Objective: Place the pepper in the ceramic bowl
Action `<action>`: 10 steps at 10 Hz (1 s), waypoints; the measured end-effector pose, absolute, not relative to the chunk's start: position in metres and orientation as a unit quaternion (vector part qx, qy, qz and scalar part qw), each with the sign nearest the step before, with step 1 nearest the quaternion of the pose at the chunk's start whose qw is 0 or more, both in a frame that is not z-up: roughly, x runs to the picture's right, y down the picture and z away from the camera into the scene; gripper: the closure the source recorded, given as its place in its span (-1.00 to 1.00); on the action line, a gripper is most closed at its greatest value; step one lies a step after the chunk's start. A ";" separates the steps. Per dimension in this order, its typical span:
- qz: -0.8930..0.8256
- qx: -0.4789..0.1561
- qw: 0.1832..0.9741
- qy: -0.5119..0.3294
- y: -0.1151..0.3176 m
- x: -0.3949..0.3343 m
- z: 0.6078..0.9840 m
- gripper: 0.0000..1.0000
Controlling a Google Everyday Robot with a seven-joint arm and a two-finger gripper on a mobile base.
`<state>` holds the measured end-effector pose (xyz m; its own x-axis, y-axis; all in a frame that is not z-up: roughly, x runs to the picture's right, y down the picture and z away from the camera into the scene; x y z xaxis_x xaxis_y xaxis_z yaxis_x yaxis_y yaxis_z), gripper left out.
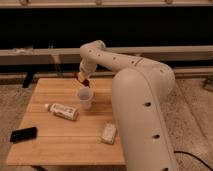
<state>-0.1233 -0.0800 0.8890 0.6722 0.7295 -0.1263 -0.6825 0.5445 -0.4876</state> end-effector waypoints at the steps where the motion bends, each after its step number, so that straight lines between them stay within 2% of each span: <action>1: 0.407 -0.255 0.876 -0.043 -0.084 -0.111 0.883 1.00; 10: 0.429 -0.246 0.866 -0.079 -0.102 -0.013 0.827 1.00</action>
<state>-0.0133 -0.1024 0.8270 0.6201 0.7811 -0.0732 -0.7029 0.5118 -0.4940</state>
